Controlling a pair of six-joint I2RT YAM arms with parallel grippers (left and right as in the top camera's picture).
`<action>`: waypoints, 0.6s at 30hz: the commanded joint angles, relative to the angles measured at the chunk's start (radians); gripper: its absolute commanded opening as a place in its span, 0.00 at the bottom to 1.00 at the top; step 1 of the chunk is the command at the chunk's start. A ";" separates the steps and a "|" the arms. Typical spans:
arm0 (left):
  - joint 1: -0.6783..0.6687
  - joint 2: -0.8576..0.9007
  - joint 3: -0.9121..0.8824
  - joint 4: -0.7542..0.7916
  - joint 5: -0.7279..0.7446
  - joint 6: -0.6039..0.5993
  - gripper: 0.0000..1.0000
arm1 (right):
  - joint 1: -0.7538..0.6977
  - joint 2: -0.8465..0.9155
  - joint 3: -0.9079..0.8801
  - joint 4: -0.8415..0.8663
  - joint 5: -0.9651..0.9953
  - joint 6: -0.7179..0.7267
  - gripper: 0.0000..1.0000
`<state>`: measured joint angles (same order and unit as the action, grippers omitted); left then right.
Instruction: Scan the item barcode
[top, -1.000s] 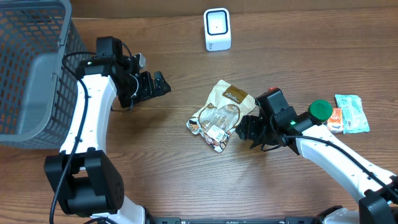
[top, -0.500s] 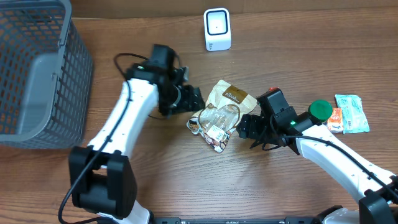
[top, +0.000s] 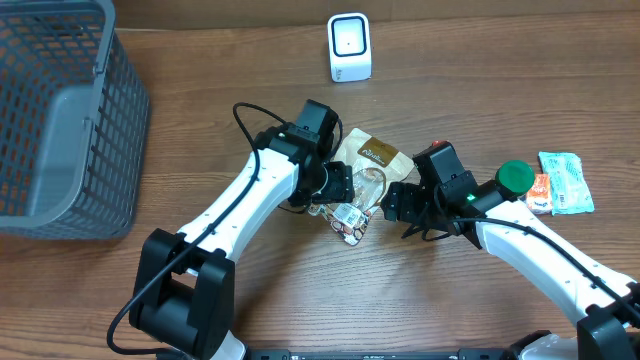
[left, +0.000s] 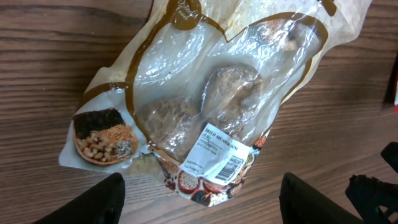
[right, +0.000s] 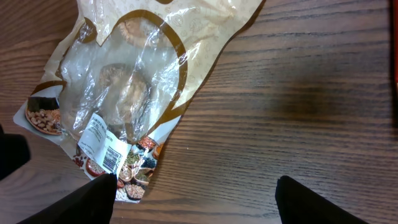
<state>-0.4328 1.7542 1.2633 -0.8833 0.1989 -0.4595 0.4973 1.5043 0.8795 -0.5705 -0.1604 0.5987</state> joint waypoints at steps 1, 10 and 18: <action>-0.029 -0.013 -0.006 0.010 -0.061 -0.083 0.72 | -0.002 -0.006 0.012 0.005 0.014 -0.005 0.84; -0.060 -0.008 -0.037 0.011 -0.169 -0.133 0.73 | -0.002 -0.006 0.012 0.003 0.014 -0.005 0.87; -0.042 -0.008 -0.065 0.088 -0.240 -0.192 0.75 | -0.002 -0.006 0.012 0.003 0.014 -0.005 0.87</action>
<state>-0.4839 1.7542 1.2045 -0.8162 0.0055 -0.6113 0.4973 1.5043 0.8795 -0.5694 -0.1562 0.5983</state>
